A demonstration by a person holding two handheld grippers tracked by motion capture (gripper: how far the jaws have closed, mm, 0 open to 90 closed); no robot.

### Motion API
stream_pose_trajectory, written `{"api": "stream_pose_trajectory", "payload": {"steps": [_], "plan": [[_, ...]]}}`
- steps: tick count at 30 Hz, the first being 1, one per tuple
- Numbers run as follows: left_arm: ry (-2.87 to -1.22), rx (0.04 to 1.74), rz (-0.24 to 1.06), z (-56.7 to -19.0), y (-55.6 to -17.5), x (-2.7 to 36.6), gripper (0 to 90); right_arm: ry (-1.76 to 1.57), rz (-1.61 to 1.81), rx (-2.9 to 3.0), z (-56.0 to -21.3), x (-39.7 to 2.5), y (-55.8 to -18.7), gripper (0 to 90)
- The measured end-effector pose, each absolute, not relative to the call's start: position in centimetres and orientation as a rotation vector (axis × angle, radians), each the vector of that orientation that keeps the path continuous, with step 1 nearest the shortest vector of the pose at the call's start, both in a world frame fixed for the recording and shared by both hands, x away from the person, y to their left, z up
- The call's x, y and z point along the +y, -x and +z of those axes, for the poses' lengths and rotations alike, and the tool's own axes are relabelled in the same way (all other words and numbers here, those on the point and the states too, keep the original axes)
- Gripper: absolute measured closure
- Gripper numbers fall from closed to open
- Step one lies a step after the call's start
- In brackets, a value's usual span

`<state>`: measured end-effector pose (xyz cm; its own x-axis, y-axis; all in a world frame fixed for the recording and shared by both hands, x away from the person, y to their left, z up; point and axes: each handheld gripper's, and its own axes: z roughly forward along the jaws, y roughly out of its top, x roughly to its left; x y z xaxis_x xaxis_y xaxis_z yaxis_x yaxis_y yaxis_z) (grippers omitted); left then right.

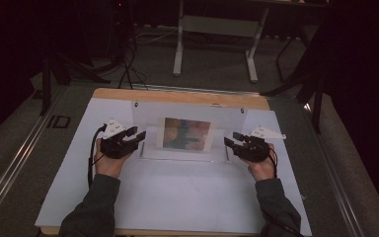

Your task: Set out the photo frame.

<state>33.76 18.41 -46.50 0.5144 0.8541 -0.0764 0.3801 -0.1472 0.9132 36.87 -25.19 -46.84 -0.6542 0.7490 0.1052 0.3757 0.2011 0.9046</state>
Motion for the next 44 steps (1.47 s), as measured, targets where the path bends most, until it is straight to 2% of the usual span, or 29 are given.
{"api": "stream_pose_trajectory", "payload": {"steps": [6, 11, 20, 30, 44], "plan": [[-1.747, 1.034, 0.578, -46.6, -33.8, 18.5, 58.7, -1.043, 1.441, 2.126, -46.9, -25.3, -36.8, 50.8], [-1.768, 1.031, 0.590, -46.7, -33.8, 18.3, 54.6, -1.034, 1.442, 2.126, -46.9, -25.3, -36.8, 50.2], [-1.730, 1.042, 0.573, -46.7, -32.9, 19.3, 46.7, -1.033, 1.419, 2.117, -46.5, -25.8, -36.3, 42.2], [-1.718, 1.086, 0.583, -46.8, -31.5, 21.4, 45.9, -1.043, 1.393, 2.121, -46.4, -27.7, -34.9, 38.4], [-1.758, 1.178, 0.564, -48.4, -30.6, 22.8, 46.0, -1.162, 1.280, 2.134, -48.2, -30.9, -33.8, 33.4]]}}
